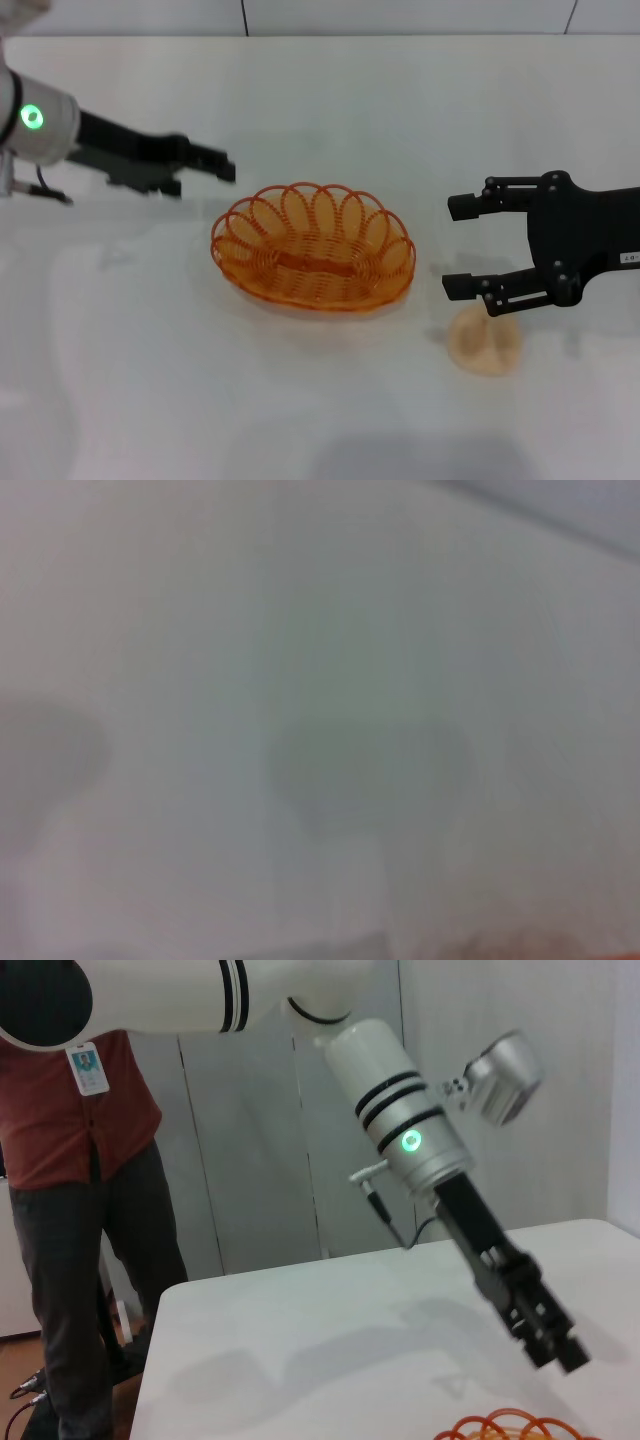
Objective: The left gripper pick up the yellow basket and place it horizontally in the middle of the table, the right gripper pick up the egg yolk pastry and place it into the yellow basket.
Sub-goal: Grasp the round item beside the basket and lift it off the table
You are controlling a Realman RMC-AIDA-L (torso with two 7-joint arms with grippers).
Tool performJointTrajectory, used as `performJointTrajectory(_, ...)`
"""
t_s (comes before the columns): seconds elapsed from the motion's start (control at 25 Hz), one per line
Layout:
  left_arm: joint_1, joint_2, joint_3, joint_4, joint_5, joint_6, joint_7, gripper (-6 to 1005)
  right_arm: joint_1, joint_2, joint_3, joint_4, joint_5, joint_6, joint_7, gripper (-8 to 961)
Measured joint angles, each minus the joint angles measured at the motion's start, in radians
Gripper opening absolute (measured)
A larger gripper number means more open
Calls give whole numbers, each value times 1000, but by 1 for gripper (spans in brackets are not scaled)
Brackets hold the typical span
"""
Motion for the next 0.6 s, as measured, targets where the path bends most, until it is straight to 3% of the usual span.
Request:
performJointTrajectory(0.28,30,4,-30,103,-127,-27,120,886,0,0,0,3,0,5,3,829)
performJointTrajectory(0.6,159,8,-53,140,-484,-13,350,882,6,0,2,17,0,10,7,829)
